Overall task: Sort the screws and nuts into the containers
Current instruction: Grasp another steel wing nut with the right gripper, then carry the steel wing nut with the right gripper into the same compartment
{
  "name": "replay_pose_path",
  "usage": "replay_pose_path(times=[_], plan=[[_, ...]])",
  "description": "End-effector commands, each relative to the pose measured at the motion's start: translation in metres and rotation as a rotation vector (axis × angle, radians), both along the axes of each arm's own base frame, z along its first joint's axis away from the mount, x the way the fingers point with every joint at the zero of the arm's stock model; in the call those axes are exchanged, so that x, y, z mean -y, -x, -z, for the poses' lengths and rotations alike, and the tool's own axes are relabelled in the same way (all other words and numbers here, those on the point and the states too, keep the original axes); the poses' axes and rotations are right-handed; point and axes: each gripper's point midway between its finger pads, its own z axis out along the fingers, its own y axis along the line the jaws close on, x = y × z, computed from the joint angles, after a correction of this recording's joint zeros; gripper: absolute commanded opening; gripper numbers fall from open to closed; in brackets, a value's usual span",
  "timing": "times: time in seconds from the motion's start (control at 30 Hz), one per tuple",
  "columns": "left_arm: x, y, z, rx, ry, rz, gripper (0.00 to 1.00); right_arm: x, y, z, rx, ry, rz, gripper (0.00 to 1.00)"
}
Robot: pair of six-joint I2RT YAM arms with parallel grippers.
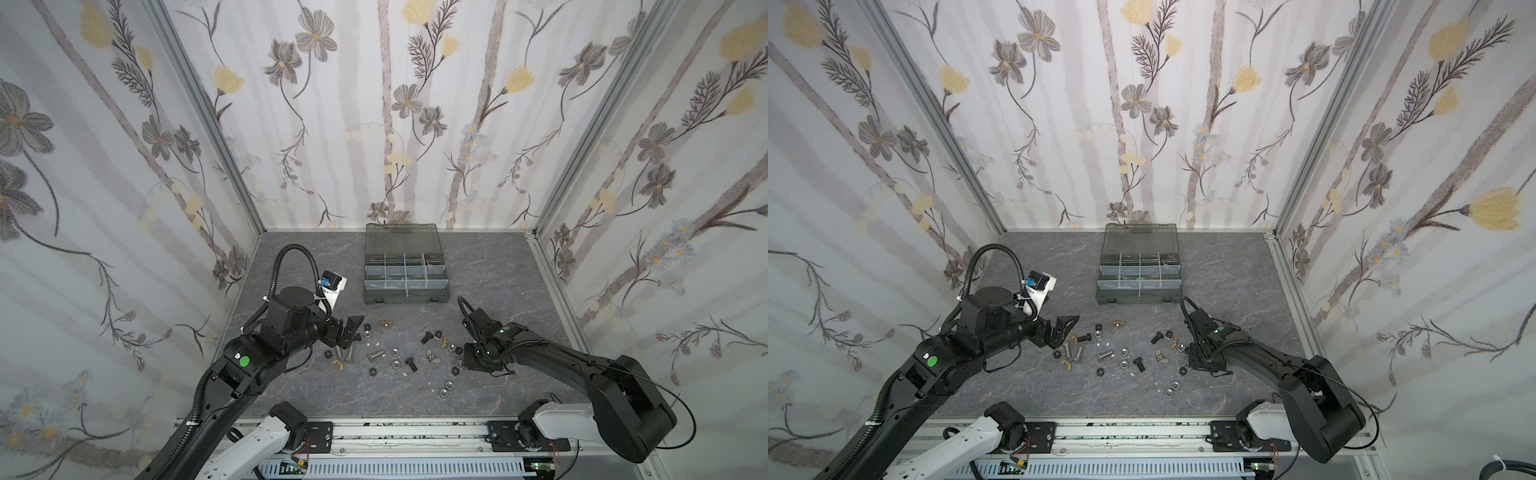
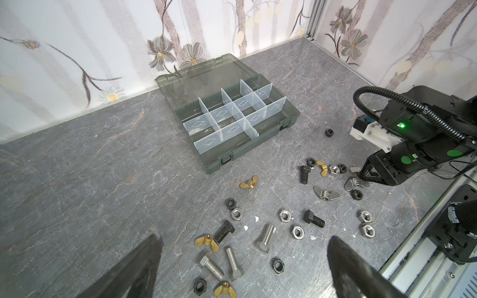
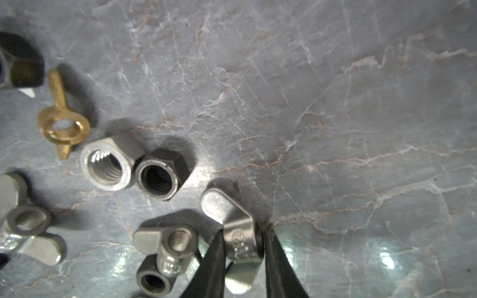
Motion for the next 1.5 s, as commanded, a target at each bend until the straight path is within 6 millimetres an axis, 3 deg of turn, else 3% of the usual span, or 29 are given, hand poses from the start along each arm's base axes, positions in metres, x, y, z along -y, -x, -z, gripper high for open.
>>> replay_pose_path(times=[0.0, 0.3, 0.43, 0.57, 0.73, 0.93, 1.1, 1.3, 1.47], plan=[[0.003, -0.002, -0.003, 0.015, 0.014, 0.006, 1.00, 0.000, -0.004, 0.002, 0.010, 0.010, 0.000, 0.22], [0.002, -0.001, -0.001, 0.016, 0.010, 0.011, 1.00, -0.002, -0.011, -0.008, 0.030, 0.023, -0.011, 0.13], [0.001, 0.000, 0.000, 0.022, 0.010, 0.008, 1.00, -0.005, -0.027, -0.027, 0.075, 0.038, -0.020, 0.11], [-0.001, 0.001, -0.001, 0.030, 0.007, 0.004, 1.00, -0.014, -0.056, -0.058, 0.149, 0.057, -0.045, 0.10], [-0.004, 0.001, -0.001, 0.044, -0.007, 0.001, 1.00, -0.032, -0.106, -0.091, 0.232, 0.089, -0.110, 0.10], [-0.006, 0.002, -0.003, 0.062, -0.012, -0.002, 1.00, -0.057, -0.195, -0.120, 0.351, 0.102, -0.164, 0.10], [-0.006, 0.003, -0.005, 0.074, -0.006, 0.002, 1.00, -0.077, -0.271, -0.131, 0.428, 0.093, -0.191, 0.11], [-0.005, 0.002, -0.003, 0.064, -0.017, 0.007, 1.00, -0.101, -0.335, -0.123, 0.491, 0.081, -0.216, 0.11], [-0.005, 0.000, -0.004, 0.059, -0.027, 0.002, 1.00, -0.104, -0.359, -0.099, 0.490, 0.099, -0.220, 0.11]])
